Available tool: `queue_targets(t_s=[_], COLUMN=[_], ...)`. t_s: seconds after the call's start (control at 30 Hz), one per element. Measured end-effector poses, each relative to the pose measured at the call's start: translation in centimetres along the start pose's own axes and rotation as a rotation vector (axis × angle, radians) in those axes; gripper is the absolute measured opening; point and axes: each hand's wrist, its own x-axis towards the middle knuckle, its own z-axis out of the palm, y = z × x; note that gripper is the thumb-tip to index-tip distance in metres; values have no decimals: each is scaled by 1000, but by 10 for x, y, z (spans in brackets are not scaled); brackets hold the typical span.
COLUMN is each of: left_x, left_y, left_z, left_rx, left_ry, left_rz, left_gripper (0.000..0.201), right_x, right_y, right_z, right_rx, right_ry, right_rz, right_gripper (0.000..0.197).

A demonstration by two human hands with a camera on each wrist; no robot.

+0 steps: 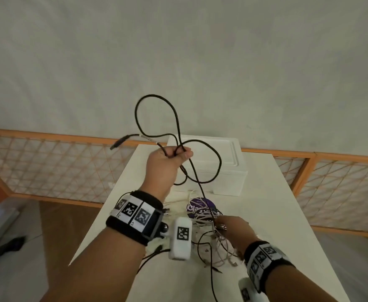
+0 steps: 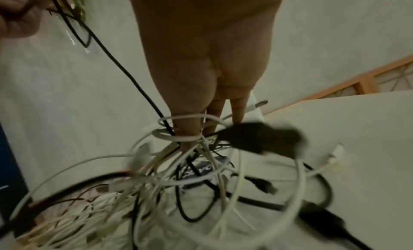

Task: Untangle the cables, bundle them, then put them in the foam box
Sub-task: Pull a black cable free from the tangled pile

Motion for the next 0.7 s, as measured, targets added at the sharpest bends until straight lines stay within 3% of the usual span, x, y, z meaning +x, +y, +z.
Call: queue_targets(t_s=[0.1,0.23,0.33,0.4,0.47,0.53,0.63,0.7], left_x=[2,-3,-6,-12,-20,-35,-53,-55], left_y=[4,-5,-13,-21,-36,-54,-76,-87], left_z=[1,4,4,2,-2,-3,-2,-2], left_rx=[47,94,31,22,94,281,432,527], left_ry=[-19,-9,45,37,-51,-207,-396,-455], left_rz=[17,-55,-119,-163,-243,-322,-371,-351], left_gripper=[13,10,4,8,19,24,5,21], right_x=[-11,-11,-11,-10,-8,-7,-10,-14], right_y=[11,0,-15,-19,-24,-33,-51,-59], right_z=[0,-8,-13,-17,-27,-45,-73,-80], right_rx=[6,3,-1,54,252,398,490,432], right_ry=[-19,15,-48,-32,49,168,262,291], right_rz=[30,-9,-106,-83,-78,-87,-167,-240], right_gripper=[24,45,21,16,12,21,13,11])
